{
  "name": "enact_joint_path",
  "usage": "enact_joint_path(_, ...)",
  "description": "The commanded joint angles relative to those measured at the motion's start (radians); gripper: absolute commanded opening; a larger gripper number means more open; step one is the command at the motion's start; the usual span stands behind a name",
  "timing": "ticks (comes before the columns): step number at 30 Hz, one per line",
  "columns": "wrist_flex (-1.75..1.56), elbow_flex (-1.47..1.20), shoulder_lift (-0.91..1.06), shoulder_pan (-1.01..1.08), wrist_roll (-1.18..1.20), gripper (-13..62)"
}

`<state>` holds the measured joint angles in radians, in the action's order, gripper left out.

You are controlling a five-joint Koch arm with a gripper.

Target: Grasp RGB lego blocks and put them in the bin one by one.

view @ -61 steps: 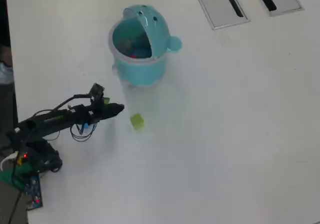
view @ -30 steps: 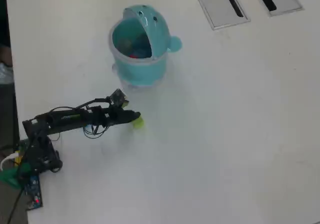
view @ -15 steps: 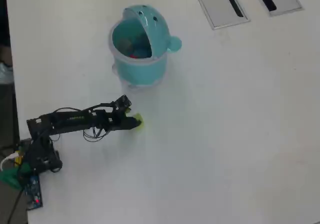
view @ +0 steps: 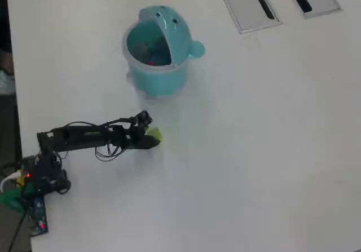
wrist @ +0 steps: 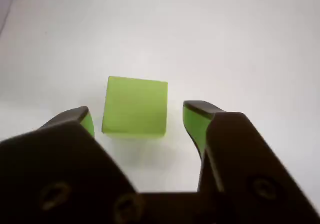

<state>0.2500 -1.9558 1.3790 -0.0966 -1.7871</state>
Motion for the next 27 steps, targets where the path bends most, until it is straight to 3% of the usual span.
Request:
enact_joint_path(1, 0.002, 0.078, -0.006, 0.000, -0.002, 32.4)
enact_joint_path(13, -0.008, 0.149, -0.123, -0.003, 0.000, 32.0)
enact_joint_path(18, -0.002, 0.153, -0.129, -0.018, 0.071, 21.9)
enact_joint_path(27, -0.003, 0.143, -0.091, -0.064, 0.091, 19.4)
